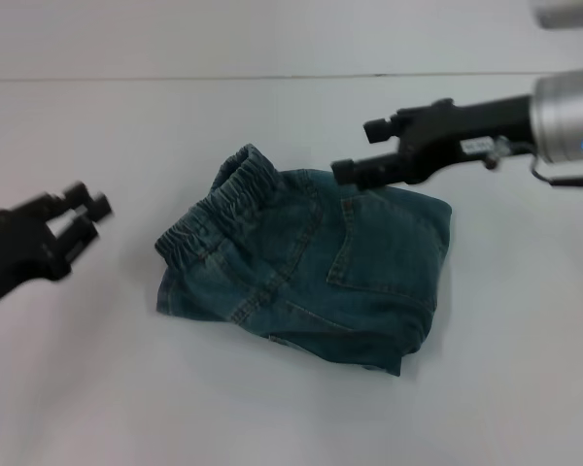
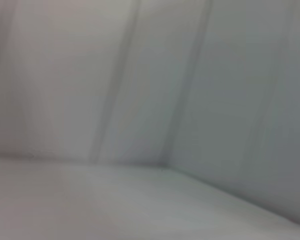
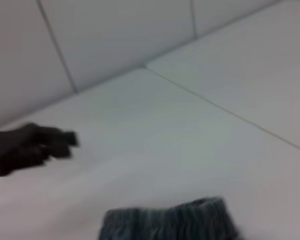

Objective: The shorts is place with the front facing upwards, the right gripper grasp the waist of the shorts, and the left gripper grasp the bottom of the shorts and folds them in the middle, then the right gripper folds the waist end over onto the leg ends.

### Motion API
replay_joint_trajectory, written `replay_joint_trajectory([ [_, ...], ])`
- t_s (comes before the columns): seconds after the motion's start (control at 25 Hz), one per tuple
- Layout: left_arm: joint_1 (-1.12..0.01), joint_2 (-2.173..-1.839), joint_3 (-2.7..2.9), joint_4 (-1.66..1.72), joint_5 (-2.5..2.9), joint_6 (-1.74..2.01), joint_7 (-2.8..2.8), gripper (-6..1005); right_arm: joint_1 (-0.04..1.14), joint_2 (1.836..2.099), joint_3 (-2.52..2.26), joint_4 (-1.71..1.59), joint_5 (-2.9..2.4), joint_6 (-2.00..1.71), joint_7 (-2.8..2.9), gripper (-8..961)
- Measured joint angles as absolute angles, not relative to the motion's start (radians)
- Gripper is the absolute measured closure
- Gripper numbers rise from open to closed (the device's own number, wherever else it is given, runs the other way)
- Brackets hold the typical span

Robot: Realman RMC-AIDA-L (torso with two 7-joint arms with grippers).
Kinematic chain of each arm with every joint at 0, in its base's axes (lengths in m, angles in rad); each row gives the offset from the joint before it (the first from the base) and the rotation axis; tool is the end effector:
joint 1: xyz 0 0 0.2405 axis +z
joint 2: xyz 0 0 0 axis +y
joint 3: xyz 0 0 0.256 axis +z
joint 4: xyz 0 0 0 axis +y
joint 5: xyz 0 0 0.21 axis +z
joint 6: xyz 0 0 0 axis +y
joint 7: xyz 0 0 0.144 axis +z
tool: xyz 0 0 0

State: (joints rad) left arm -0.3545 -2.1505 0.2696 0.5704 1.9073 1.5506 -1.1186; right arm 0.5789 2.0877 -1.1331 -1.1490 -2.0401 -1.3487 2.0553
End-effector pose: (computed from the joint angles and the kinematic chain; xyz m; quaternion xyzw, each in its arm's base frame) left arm -0.3277 0.2823 0.0182 -0.8302 -0.2775 -0.3514 0.3321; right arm 0.1622 0.3799 0.0095 -0.9498 0.2418 0.1306 0.1498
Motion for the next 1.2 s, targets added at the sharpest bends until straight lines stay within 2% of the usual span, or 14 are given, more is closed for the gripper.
replay_joint_trajectory([
  [0.24,-0.368,-2.147,0.386,0.767,2.089,1.676,-1.322,686,0.412,2.086,-1.009,-1.008,-1.845,-1.479,1.753,89],
  [0.32,-0.377,-2.145,0.397,0.799,2.126,1.696,-1.355,632,0.395,2.085,-0.954,-0.935,-1.844,-1.526,1.663,90],
  [0.52,-0.409,-2.133,0.411,0.829,2.199,1.719,-1.402,390,0.384,2.071,-0.883,-0.807,-1.88,-1.578,1.579,93],
  [0.76,-0.432,-2.127,0.434,0.832,2.23,1.73,-1.43,262,0.378,2.069,-0.889,-0.785,-1.882,-1.595,1.561,96],
  [1.2,-0.444,-2.126,0.447,0.836,2.25,1.734,-1.451,262,0.373,2.069,-0.881,-0.784,-1.882,-1.611,1.558,98],
])
